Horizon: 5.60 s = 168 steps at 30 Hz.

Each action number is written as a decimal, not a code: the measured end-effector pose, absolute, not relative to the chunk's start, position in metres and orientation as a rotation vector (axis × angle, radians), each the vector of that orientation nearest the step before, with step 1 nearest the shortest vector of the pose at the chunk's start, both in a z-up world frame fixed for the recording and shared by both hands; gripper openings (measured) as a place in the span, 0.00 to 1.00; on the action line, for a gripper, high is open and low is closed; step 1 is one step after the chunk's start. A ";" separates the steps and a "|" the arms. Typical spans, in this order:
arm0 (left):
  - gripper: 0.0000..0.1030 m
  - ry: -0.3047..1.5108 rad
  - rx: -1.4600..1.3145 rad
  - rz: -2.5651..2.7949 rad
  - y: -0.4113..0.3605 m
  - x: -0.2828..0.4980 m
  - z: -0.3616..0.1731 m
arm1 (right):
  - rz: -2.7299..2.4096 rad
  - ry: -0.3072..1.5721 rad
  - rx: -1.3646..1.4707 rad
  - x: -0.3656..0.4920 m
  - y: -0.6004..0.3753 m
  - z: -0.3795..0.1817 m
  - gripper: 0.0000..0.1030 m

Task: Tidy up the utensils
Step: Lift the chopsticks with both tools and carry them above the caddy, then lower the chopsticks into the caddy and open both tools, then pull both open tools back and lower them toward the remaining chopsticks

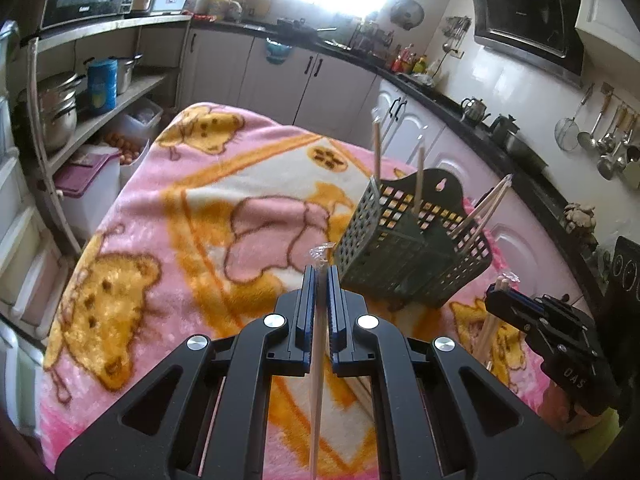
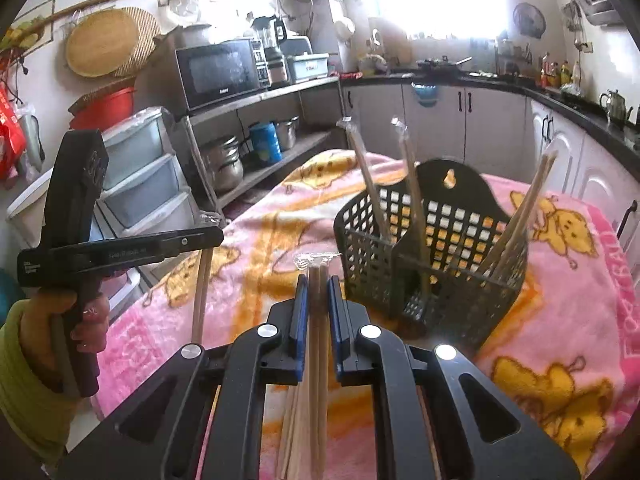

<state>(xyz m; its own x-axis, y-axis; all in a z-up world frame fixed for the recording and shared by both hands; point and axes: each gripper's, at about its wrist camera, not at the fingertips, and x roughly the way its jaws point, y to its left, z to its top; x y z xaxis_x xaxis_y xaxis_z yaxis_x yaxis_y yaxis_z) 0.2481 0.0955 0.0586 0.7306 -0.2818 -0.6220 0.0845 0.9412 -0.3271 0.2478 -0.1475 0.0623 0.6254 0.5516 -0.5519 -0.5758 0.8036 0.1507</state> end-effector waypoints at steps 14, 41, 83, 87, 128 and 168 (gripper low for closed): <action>0.01 0.655 -0.274 -0.288 0.065 0.267 0.096 | 0.582 0.524 -0.013 0.248 -0.174 0.096 0.06; 0.01 0.419 -0.225 -0.317 0.025 0.315 0.215 | 0.482 0.301 0.087 0.284 -0.224 0.187 0.06; 0.01 0.532 -0.256 -0.281 0.020 0.355 0.089 | 0.408 0.349 0.044 0.366 -0.183 0.093 0.06; 0.01 0.534 -0.245 -0.269 0.020 0.354 0.085 | 0.409 0.352 0.049 0.364 -0.186 0.086 0.06; 0.38 0.579 -0.250 -0.248 0.037 0.328 0.079 | 0.381 0.508 0.052 0.338 -0.210 0.065 0.30; 0.81 0.649 -0.256 -0.239 0.041 0.242 0.044 | 0.381 0.582 -0.014 0.245 -0.226 0.044 0.52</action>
